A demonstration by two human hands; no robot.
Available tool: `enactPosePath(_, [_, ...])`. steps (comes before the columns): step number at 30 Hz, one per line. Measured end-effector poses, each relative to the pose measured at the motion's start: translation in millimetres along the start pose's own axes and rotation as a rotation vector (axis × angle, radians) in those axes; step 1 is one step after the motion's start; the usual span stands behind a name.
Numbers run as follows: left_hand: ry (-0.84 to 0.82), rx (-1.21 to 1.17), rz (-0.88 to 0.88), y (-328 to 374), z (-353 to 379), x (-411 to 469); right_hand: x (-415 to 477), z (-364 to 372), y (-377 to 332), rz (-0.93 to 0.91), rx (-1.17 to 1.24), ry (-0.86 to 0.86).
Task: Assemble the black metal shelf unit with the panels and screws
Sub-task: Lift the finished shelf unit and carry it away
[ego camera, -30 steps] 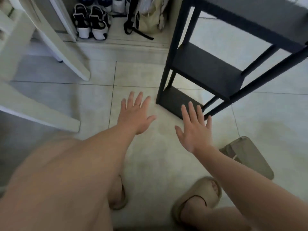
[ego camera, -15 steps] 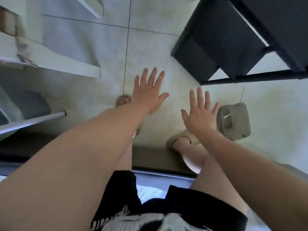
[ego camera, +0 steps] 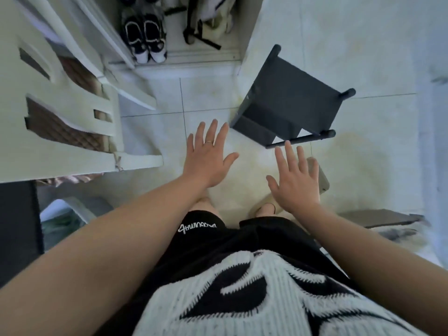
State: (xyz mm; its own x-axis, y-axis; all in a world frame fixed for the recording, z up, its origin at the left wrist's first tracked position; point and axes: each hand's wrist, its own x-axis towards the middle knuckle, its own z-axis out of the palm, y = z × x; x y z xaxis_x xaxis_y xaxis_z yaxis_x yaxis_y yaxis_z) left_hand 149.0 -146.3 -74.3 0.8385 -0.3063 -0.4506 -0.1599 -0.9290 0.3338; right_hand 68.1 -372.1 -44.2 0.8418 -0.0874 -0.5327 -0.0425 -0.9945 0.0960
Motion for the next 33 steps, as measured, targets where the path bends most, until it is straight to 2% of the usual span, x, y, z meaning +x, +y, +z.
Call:
enactPosePath(8, [-0.056, 0.043, 0.115, 11.6, -53.3, 45.6, 6.1, -26.8, 7.7, 0.198, 0.098, 0.043])
enactPosePath(16, [-0.170, 0.021, 0.039, 63.9, -54.5, 108.4, 52.6, -29.2, 67.0, 0.284, 0.222, 0.061])
enactPosePath(21, [-0.189, 0.033, -0.041, 91.3, -50.4, 159.2, 92.6, -25.8, 120.0, 0.273, 0.287, -0.005])
enactPosePath(27, [-0.200, -0.004, -0.164, 112.0, -40.1, 217.1, 139.5, -13.7, 163.2, 0.317, 0.510, -0.076])
enactPosePath(33, [-0.230, -0.261, -0.400, 125.3, -29.9, 266.9, 174.2, 3.2, 177.9, 0.357, 0.686, -0.228])
